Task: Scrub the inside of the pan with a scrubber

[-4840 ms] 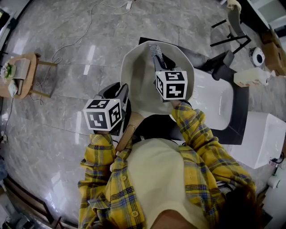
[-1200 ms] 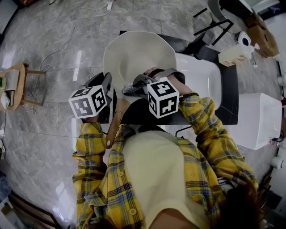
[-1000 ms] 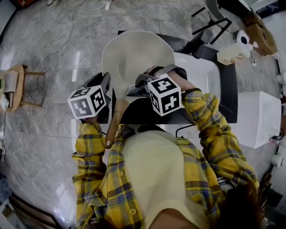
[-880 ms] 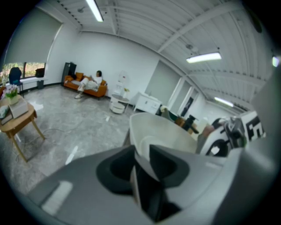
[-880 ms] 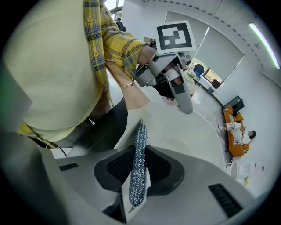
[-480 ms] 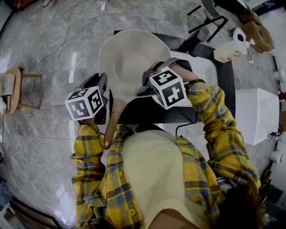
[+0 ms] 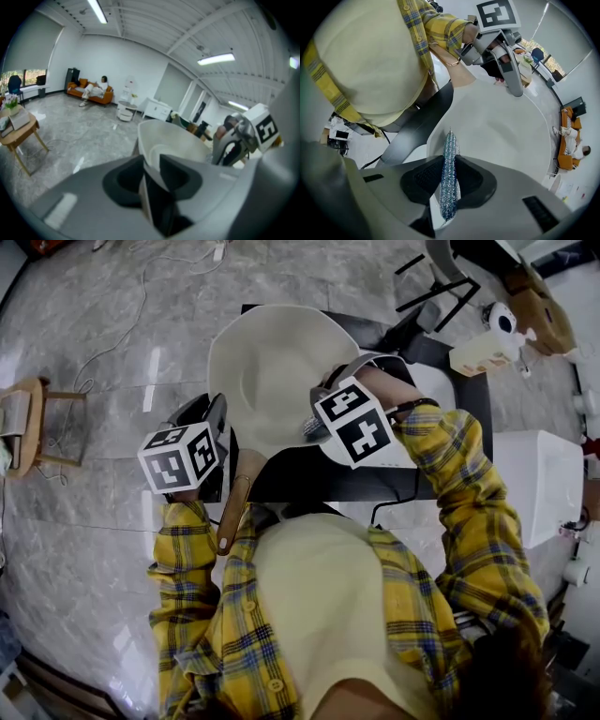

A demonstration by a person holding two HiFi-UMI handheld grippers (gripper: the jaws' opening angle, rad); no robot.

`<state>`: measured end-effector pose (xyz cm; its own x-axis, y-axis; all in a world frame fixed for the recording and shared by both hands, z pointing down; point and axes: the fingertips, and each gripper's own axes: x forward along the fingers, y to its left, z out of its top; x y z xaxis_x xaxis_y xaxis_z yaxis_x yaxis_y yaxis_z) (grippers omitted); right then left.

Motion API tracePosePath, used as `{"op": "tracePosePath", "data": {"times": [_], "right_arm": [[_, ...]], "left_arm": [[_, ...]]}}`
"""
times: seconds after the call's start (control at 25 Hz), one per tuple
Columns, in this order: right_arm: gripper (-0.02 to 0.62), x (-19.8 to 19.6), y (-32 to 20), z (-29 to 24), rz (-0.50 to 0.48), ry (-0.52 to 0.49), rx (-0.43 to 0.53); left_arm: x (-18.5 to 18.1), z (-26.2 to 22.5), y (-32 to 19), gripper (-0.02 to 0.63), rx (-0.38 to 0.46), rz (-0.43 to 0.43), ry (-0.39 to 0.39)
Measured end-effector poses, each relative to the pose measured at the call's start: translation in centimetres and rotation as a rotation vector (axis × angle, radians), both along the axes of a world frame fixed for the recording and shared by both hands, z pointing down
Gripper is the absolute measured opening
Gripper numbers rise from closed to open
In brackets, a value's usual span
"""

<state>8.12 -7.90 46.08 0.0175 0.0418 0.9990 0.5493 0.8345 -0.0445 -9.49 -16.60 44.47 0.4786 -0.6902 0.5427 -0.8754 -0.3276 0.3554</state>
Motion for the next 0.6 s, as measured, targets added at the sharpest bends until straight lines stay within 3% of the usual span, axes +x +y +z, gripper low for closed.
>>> {"op": "tracePosePath", "data": {"times": [0.24, 0.6], "right_arm": [[0.080, 0.9, -1.0, 0.3, -0.040, 0.060, 0.045], [0.080, 2.2, -4.2, 1.3, -0.087, 0.136, 0.193]], "left_arm": [[-0.1, 0.0, 0.1, 0.110, 0.001, 0.002, 0.000], [-0.1, -0.1, 0.0, 0.110, 0.003, 0.004, -0.004]]}}
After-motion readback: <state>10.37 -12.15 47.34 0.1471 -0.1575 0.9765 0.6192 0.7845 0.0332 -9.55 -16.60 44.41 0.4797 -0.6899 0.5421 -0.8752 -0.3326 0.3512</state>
